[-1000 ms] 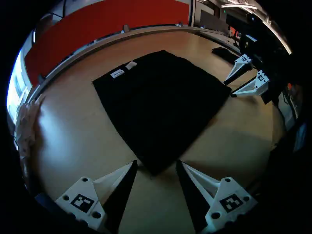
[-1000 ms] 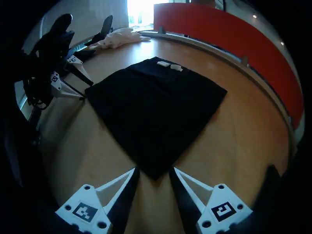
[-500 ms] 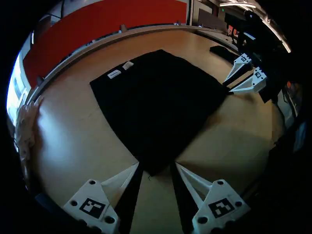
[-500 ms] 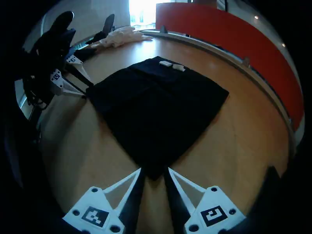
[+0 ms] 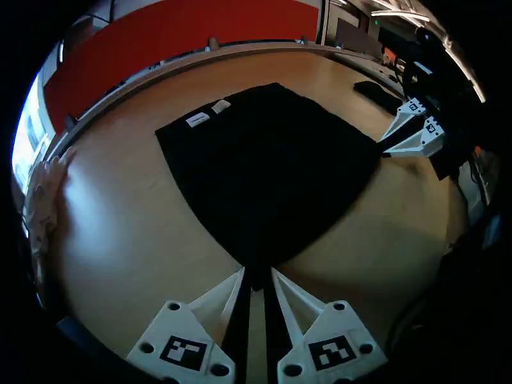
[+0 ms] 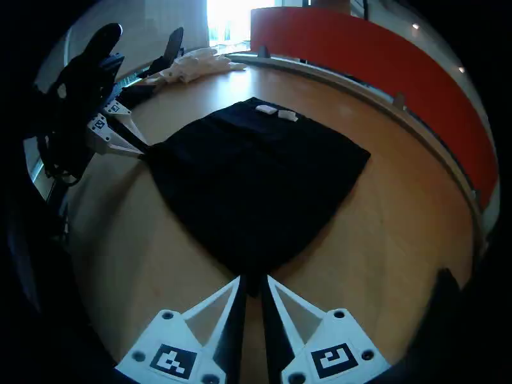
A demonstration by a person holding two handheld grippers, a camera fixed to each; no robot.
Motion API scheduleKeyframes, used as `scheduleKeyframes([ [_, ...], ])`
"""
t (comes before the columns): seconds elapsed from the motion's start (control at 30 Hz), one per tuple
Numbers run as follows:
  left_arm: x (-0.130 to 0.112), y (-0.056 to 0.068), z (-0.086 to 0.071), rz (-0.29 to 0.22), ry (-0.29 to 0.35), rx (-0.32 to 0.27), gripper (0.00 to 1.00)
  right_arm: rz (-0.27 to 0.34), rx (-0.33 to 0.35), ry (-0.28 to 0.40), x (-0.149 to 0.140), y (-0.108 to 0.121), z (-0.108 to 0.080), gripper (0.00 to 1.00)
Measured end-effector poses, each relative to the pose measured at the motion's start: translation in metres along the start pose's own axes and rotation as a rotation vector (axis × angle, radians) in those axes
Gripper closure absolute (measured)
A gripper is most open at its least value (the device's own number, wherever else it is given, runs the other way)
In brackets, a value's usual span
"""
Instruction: Fold towel
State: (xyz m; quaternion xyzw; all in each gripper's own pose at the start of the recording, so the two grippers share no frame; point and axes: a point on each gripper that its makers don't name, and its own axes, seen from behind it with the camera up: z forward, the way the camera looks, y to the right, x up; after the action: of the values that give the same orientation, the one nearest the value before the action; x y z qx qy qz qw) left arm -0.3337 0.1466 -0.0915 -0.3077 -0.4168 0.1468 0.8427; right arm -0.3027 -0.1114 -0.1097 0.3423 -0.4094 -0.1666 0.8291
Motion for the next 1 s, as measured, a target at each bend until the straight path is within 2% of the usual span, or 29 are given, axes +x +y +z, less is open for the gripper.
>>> scheduleKeyframes([
  [0.27,0.009,0.0,-0.009,-0.013,0.009,0.009,0.88,-0.015,-0.001,0.016,0.01,0.001,-0.01,0.85],
  [0.6,0.031,-0.002,-0.041,-0.031,0.046,0.026,0.88,-0.013,-0.002,0.07,0.036,0.001,-0.037,0.85],
  [0.8,0.04,0.003,-0.059,-0.029,0.045,0.014,0.88,-0.017,-0.009,0.088,0.048,0.002,-0.054,0.85],
  [1.0,0.046,0.008,-0.076,-0.052,0.042,0.005,0.88,-0.024,-0.003,0.086,0.055,-0.002,-0.07,0.85],
])
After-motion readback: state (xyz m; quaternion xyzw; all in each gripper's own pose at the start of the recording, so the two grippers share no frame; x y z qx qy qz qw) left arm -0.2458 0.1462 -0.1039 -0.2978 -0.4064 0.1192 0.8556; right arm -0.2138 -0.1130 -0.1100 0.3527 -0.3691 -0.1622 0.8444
